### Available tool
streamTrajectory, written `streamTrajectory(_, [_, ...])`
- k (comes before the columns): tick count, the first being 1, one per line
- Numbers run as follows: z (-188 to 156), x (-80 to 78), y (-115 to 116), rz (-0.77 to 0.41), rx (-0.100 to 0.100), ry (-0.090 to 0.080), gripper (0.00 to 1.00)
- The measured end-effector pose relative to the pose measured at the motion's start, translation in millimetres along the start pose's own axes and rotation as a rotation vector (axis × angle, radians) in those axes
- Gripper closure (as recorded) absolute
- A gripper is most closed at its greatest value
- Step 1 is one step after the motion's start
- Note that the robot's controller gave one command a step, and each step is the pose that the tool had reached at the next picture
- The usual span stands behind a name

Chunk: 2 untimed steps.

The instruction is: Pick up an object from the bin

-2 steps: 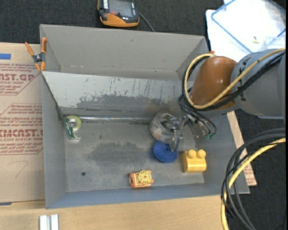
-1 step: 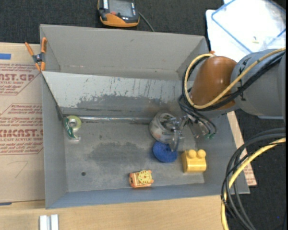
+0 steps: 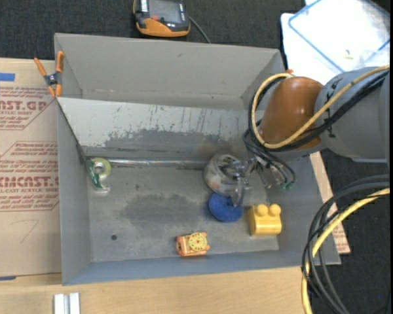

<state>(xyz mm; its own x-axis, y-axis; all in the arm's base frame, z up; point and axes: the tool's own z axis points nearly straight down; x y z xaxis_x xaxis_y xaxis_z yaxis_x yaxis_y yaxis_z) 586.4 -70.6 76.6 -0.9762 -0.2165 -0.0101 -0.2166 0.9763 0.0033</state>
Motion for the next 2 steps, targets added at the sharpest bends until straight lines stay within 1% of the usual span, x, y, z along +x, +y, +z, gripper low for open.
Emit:
streamTrajectory(1, [0.0, 0.0, 0.0, 0.000, 0.000, 0.000, 1.00])
streamTrajectory(2, [-1.2, 0.3, 5.1, -0.016, 0.003, -0.002, 1.00])
